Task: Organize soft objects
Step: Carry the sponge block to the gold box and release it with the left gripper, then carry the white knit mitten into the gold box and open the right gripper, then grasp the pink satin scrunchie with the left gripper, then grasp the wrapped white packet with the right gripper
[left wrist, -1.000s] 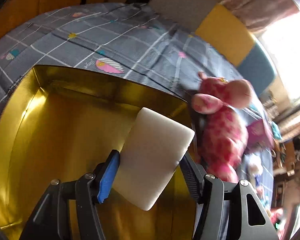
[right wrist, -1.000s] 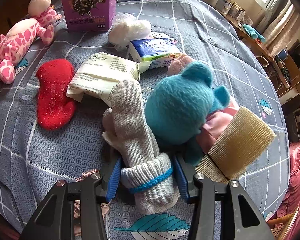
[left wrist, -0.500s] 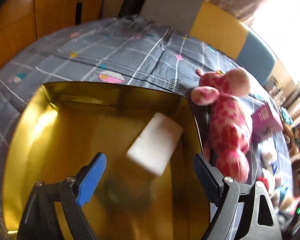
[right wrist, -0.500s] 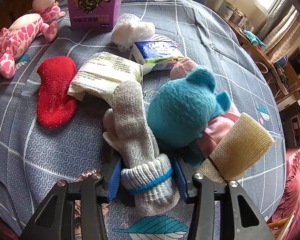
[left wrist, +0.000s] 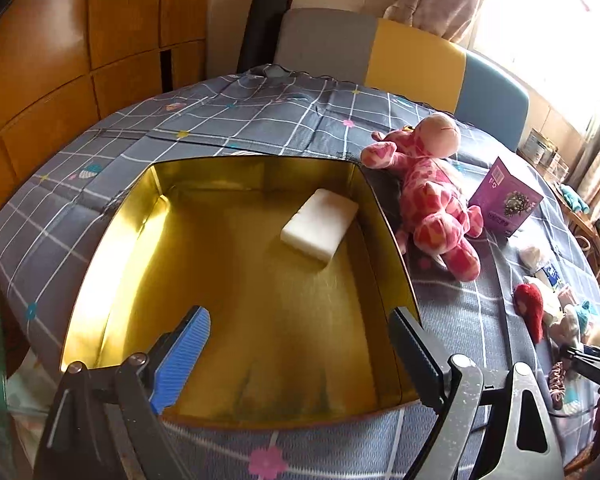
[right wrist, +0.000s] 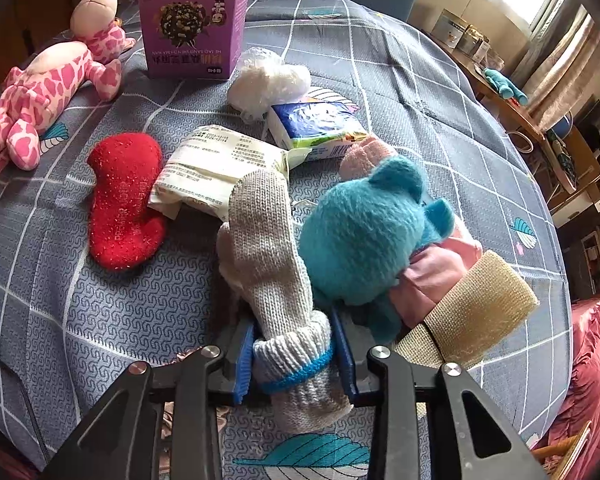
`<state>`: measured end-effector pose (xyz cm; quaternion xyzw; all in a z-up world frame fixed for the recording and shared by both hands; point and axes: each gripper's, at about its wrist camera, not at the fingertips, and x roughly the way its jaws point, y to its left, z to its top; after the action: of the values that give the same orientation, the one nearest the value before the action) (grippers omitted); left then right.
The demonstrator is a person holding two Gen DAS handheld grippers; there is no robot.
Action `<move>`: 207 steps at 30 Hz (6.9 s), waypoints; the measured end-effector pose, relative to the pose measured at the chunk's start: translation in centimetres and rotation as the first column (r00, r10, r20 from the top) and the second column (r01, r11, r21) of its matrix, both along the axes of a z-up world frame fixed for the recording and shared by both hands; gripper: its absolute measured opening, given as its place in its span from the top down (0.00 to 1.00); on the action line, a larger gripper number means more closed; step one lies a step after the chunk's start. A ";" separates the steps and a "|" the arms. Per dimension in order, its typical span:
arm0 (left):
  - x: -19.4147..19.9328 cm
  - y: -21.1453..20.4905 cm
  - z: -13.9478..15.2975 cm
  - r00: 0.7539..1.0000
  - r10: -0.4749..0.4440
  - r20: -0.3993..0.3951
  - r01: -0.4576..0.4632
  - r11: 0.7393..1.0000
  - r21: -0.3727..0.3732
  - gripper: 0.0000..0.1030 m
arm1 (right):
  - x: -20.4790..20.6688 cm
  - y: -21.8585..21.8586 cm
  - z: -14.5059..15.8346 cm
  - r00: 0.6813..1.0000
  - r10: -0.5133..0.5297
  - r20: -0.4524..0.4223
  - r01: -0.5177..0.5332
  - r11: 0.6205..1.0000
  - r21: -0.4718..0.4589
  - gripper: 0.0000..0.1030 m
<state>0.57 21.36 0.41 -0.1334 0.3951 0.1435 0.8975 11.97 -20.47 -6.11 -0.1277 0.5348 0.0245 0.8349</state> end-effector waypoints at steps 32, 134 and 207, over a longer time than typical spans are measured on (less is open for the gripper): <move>-5.8 3.8 -0.1 0.990 0.140 0.023 -0.139 0.990 -0.015 0.09 | -3.8 27.1 9.1 0.888 0.441 0.130 -0.449 0.773 0.449 0.68; 6.4 -33.2 -5.0 0.555 -0.823 -0.117 0.822 0.565 -0.075 0.80 | -6.6 -7.8 5.0 0.978 -0.205 0.024 0.197 0.961 0.196 0.44; 3.6 -17.0 -7.8 0.805 -0.591 -0.049 0.589 0.806 -0.055 0.79 | 6.8 5.4 1.9 0.896 0.424 -0.136 -0.403 0.902 0.156 0.44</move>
<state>4.18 4.37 -7.38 -0.0158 0.4481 -0.1456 0.8819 18.75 -15.08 -4.18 -0.1841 0.5607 0.2451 0.7692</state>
